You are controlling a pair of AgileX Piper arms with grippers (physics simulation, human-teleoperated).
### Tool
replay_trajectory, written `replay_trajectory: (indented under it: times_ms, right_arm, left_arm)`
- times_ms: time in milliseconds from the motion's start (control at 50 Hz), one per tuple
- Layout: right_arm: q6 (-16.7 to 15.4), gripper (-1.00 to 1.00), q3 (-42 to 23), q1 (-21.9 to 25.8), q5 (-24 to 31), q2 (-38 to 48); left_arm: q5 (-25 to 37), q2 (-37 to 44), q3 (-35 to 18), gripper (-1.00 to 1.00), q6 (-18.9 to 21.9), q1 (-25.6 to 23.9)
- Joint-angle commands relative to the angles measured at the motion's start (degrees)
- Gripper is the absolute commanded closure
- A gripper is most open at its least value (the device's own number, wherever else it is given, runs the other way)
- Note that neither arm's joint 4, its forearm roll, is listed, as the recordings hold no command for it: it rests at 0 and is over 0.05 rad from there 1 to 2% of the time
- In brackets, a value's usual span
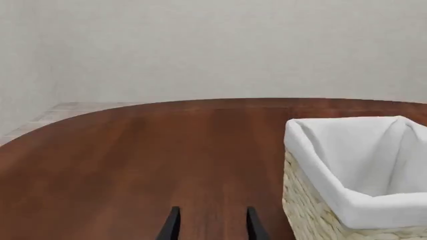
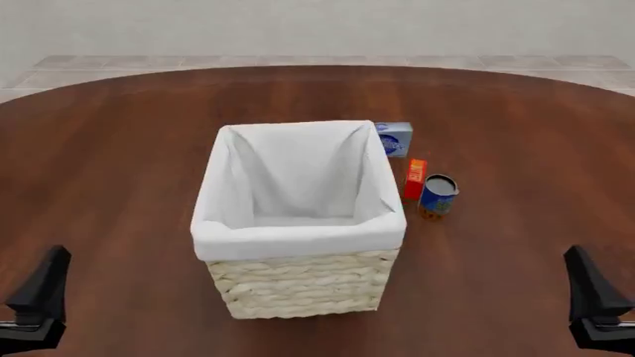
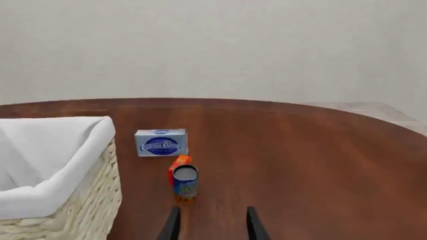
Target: Pick up the alphabet soup and put it in the basket.
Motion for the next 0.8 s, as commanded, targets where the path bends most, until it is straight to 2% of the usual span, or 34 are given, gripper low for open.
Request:
replay_trajectory:
  times_ms: [20,200,260,340,360,380,400,420,440,480,640,700,720,740,800]
  right_arm:
    - [0.2,-1.00,-0.2,-0.1,-0.2,0.4]
    - [0.6,-1.00,-0.1,-0.2,-4.5,5.1]
    - [2.0,-1.00,0.0,-0.9,-4.5,6.7]
    - [2.3,-1.00,0.0,-0.9,-12.2,15.8]
    - [2.2,-1.00,-1.1,-0.1,-15.4,20.9]
    - [0.6,-1.00,-1.9,0.9,-9.8,16.2]
    - [-0.4,-1.00,-2.8,1.3,-13.9,21.7]
    - [-0.4,-1.00,-3.5,1.3,-14.5,23.2]
    - [0.3,-1.00,-3.9,1.2,-13.0,21.7]
    - [-0.5,-1.00,-5.3,1.7,-12.2,22.9]
    - [-4.5,-1.00,-8.6,4.0,-15.7,33.2]
    - [-3.4,-1.00,-9.8,6.0,-16.8,37.6]
    - [-3.7,-1.00,-10.2,5.7,-17.0,37.5]
    - [-4.6,-1.00,-10.8,6.8,-18.1,41.0]
    - [-4.5,-1.00,-11.6,7.6,-19.5,45.0]
  left_arm:
    - [-0.1,0.3,-0.2,-1.00,0.0,0.0]
    - [-0.1,0.3,-0.2,-1.00,0.0,0.0]
    - [-0.1,0.3,-0.2,-1.00,0.0,0.0]
    - [-0.1,0.3,-0.2,-1.00,0.0,0.0]
    - [-0.1,0.3,-0.2,-1.00,0.0,0.0]
    - [-0.1,0.3,-0.2,-1.00,0.0,0.0]
    - [-0.1,0.3,-0.2,-1.00,0.0,0.0]
    - [-0.1,0.3,-0.2,-1.00,0.0,0.0]
    - [-0.1,0.3,-0.2,-1.00,0.0,0.0]
    - [-0.1,0.3,-0.2,-1.00,0.0,0.0]
    - [-0.1,0.3,-0.2,-1.00,0.0,0.0]
    - [-0.1,0.3,-0.2,-1.00,0.0,0.0]
    - [-0.1,0.3,-0.2,-1.00,0.0,0.0]
    - [-0.1,0.3,-0.2,-1.00,0.0,0.0]
    - [-0.1,0.3,-0.2,-1.00,0.0,0.0]
